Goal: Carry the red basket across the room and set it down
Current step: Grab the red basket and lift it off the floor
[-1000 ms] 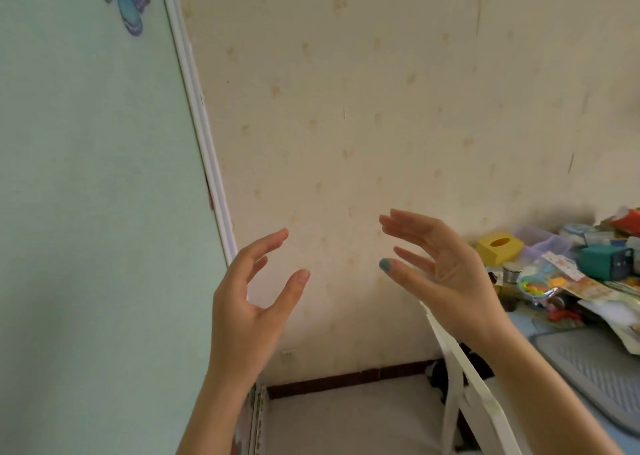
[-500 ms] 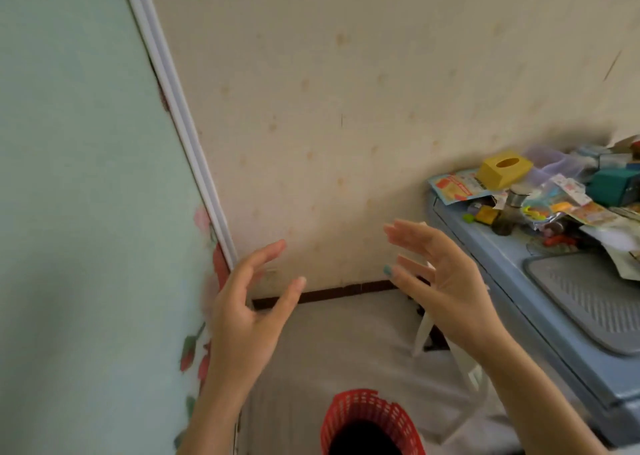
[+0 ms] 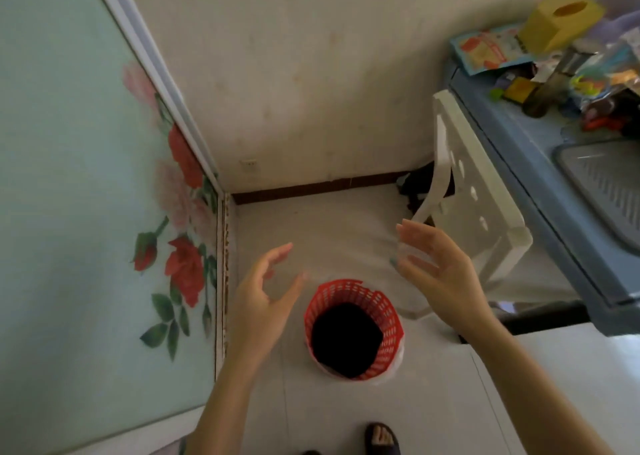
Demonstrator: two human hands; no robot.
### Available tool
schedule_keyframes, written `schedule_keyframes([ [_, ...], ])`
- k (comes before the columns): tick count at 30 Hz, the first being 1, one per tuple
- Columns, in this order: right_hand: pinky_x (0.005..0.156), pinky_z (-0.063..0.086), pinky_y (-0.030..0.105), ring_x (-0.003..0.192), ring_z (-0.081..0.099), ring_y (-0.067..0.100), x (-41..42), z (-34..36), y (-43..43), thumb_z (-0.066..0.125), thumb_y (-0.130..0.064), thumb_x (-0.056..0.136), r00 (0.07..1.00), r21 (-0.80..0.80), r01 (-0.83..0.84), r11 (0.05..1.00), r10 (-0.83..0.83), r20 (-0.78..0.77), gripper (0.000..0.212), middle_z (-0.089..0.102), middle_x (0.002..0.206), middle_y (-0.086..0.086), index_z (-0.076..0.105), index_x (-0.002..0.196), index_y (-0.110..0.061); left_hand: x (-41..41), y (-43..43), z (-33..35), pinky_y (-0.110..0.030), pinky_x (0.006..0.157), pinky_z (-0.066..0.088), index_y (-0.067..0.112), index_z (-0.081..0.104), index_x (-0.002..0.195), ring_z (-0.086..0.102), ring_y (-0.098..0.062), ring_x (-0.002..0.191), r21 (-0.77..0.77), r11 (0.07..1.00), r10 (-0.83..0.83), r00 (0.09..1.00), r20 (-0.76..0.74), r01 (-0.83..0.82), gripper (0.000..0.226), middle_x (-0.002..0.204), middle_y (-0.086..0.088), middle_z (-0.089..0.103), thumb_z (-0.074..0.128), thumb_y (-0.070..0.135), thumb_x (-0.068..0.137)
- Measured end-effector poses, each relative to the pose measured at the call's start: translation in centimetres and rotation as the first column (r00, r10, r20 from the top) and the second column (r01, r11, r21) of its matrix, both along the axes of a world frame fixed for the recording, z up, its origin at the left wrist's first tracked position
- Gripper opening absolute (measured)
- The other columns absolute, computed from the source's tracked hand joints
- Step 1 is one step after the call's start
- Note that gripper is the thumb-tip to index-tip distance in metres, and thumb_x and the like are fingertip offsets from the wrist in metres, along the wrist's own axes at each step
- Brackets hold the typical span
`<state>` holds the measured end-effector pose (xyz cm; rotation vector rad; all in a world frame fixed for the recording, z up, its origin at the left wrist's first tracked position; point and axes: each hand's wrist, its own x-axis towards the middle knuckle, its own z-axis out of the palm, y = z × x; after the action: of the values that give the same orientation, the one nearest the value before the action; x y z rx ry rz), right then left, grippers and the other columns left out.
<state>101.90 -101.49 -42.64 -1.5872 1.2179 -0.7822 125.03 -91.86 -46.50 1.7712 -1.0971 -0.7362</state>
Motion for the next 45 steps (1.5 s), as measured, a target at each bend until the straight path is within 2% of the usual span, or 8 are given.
schedule_keyframes([
  [4, 0.096, 0.049, 0.020, 0.115, 0.057, -0.005, -0.3, -5.0, -0.3, 0.069, -0.038, 0.074, 1.000, 0.094, 0.006, 0.996, -0.004, -0.027, 0.052, 0.060, 0.122, -0.020, 0.053, 0.123, -0.036, -0.7, 0.0, -4.2, -0.026, 0.106, 0.041, 0.038, 0.059, 0.126, 0.055, 0.001, 0.123, 0.082, 0.997, 0.019, 0.998, -0.059, -0.014, 0.051, 0.128, 0.024, 0.060, 0.067, 0.052, 0.078],
  [7, 0.097, 0.048, 0.024, 0.117, 0.057, 0.001, -0.6, -8.3, -0.4, 0.071, -0.029, 0.079, 0.999, 0.152, 0.017, 0.988, -0.011, -0.041, 0.048, 0.061, 0.124, -0.016, 0.053, 0.124, -0.034, -1.1, 0.0, -6.7, -0.021, 0.105, 0.039, 0.034, 0.059, 0.128, 0.055, -0.001, 0.124, 0.132, 0.991, 0.032, 0.995, -0.089, -0.020, 0.047, 0.129, 0.021, 0.060, 0.071, 0.041, 0.083],
  [11, 0.094, 0.049, 0.022, 0.118, 0.058, 0.002, -1.4, -12.7, -0.5, 0.072, -0.024, 0.080, 0.997, 0.216, 0.022, 0.976, -0.007, -0.072, 0.051, 0.061, 0.126, -0.013, 0.054, 0.127, -0.029, -1.6, -0.2, -10.2, -0.032, 0.111, 0.041, 0.028, 0.059, 0.131, 0.055, -0.010, 0.128, 0.204, 0.979, 0.030, 0.992, -0.120, -0.005, 0.051, 0.133, 0.014, 0.061, 0.071, 0.039, 0.083],
  [14, 0.098, 0.050, 0.031, 0.119, 0.059, 0.008, -2.0, -14.7, -0.4, 0.074, -0.021, 0.080, 0.996, 0.265, 0.045, 0.963, -0.022, -0.089, 0.051, 0.062, 0.125, -0.010, 0.055, 0.127, -0.027, -1.9, -0.3, -11.7, -0.039, 0.111, 0.042, 0.027, 0.059, 0.132, 0.054, -0.015, 0.130, 0.240, 0.971, 0.047, 0.989, -0.141, -0.012, 0.056, 0.135, 0.010, 0.061, 0.069, 0.045, 0.080],
  [22, 0.096, 0.049, 0.028, 0.116, 0.059, 0.010, -3.5, -20.3, -1.0, 0.075, -0.023, 0.079, 0.990, 0.317, 0.049, 0.947, -0.005, -0.139, 0.047, 0.062, 0.120, -0.013, 0.053, 0.114, -0.045, -2.3, -0.4, -17.9, -0.018, 0.102, 0.038, 0.027, 0.058, 0.132, 0.054, 0.001, 0.121, 0.308, 0.951, 0.040, 0.988, -0.150, 0.008, 0.047, 0.129, 0.018, 0.060, 0.072, 0.032, 0.088],
  [27, 0.097, 0.050, 0.031, 0.117, 0.059, 0.012, -4.4, -23.9, -1.2, 0.075, -0.022, 0.079, 0.983, 0.355, 0.066, 0.933, 0.001, -0.183, 0.051, 0.063, 0.121, -0.009, 0.054, 0.125, -0.029, -2.4, -0.6, -21.5, -0.011, 0.097, 0.037, 0.028, 0.059, 0.128, 0.050, 0.016, 0.112, 0.331, 0.944, 0.049, 0.987, -0.153, 0.005, 0.042, 0.119, 0.027, 0.059, 0.073, 0.028, 0.088],
  [36, 0.098, 0.049, 0.034, 0.118, 0.057, 0.013, -5.9, -32.0, -1.7, 0.072, -0.022, 0.082, 0.958, 0.397, 0.038, 0.917, 0.078, -0.274, 0.053, 0.061, 0.129, 0.000, 0.052, 0.131, -0.017, -3.3, -0.3, -29.8, -0.025, 0.101, 0.039, 0.029, 0.058, 0.124, 0.054, -0.001, 0.113, 0.399, 0.917, 0.081, 0.984, -0.159, -0.011, 0.037, 0.117, 0.025, 0.058, 0.071, 0.027, 0.089],
  [45, 0.092, 0.047, 0.029, 0.106, 0.057, 0.007, -7.7, -40.6, -3.0, 0.075, -0.022, 0.079, 0.937, 0.379, 0.078, 0.922, 0.062, -0.342, 0.055, 0.058, 0.113, -0.015, 0.053, 0.130, -0.019, -4.1, 0.2, -39.5, -0.020, 0.094, 0.042, 0.023, 0.057, 0.130, 0.052, -0.005, 0.119, 0.504, 0.864, 0.095, 0.982, -0.162, -0.001, 0.045, 0.123, 0.017, 0.056, 0.072, 0.031, 0.089],
])
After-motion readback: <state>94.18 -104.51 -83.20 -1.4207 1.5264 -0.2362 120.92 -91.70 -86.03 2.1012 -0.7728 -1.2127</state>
